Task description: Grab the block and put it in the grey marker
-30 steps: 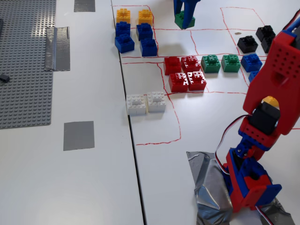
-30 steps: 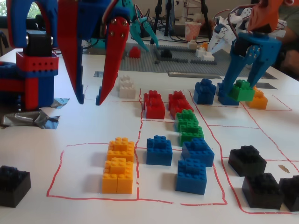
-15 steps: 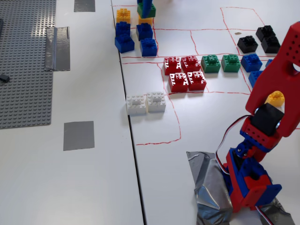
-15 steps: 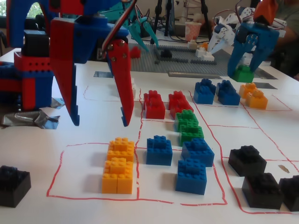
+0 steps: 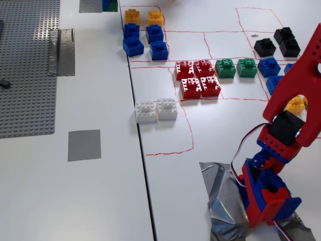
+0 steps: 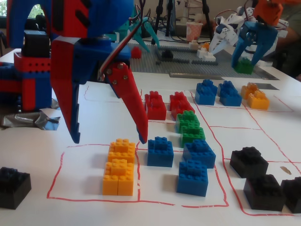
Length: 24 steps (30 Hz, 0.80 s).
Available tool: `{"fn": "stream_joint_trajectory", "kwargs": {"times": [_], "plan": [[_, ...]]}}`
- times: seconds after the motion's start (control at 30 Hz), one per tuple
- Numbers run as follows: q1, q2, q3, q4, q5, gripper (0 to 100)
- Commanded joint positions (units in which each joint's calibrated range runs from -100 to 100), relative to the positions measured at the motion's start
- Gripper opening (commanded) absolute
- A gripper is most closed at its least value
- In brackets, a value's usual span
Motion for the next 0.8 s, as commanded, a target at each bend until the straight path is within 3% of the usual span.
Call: {"fn": "stream_joint_trajectory", "kwargs": {"times": [0.0,0.77], "plan": [[0.5,-1.1,-4.7,-1.3,-0.7,34],[-4.0,6.3,-3.7,-5.5,-4.8,31]]}}
